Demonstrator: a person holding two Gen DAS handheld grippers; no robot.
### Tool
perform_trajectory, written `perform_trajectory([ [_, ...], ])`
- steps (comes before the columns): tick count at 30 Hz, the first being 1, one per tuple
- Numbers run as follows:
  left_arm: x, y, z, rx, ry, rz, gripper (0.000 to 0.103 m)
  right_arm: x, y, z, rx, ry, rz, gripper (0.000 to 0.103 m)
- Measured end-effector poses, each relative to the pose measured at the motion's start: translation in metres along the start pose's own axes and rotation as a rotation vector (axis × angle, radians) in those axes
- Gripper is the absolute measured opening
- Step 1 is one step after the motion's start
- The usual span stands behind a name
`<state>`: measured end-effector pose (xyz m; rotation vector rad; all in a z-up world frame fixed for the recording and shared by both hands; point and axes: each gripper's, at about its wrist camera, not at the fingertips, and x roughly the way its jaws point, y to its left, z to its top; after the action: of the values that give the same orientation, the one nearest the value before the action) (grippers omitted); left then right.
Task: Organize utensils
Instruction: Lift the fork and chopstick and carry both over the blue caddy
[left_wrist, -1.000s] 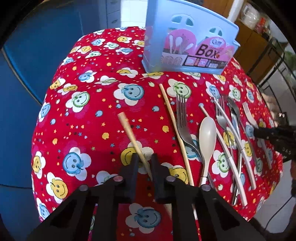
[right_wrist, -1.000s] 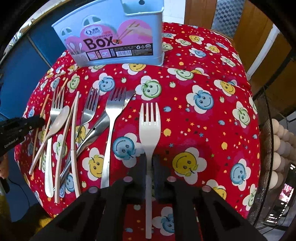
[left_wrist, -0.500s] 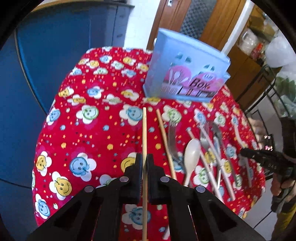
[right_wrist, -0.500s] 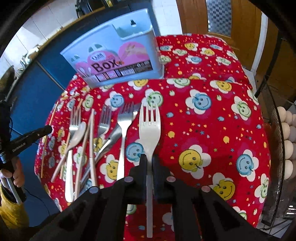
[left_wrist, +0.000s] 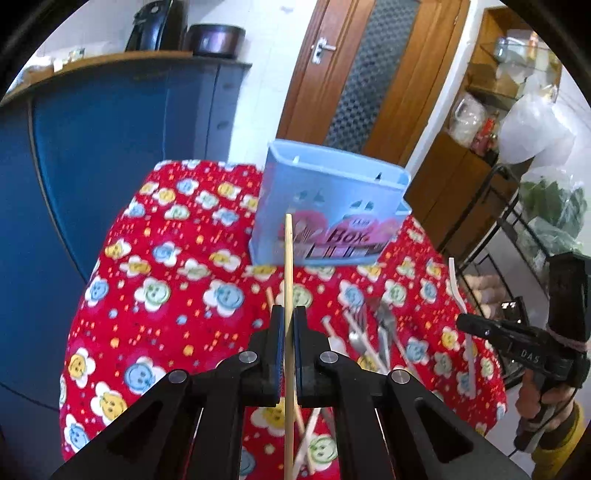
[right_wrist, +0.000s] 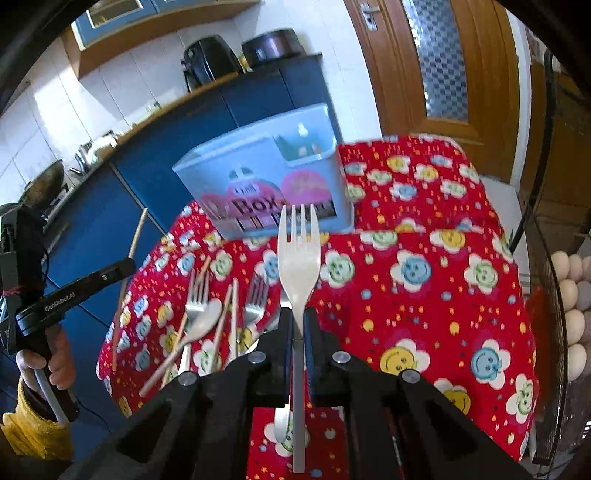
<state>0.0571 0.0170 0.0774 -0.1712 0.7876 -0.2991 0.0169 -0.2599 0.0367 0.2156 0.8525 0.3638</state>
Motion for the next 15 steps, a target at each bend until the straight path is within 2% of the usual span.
perform_trajectory([
  [8,-0.007,-0.019,0.018,0.024,-0.105,-0.001,0.004,-0.008,0.011,0.011,-0.019,-0.090,0.015,0.007],
  [15,-0.006,-0.029,0.039,0.029,-0.168,-0.010,0.004,-0.008,0.012,0.022,-0.004,-0.124,0.047,0.007],
])
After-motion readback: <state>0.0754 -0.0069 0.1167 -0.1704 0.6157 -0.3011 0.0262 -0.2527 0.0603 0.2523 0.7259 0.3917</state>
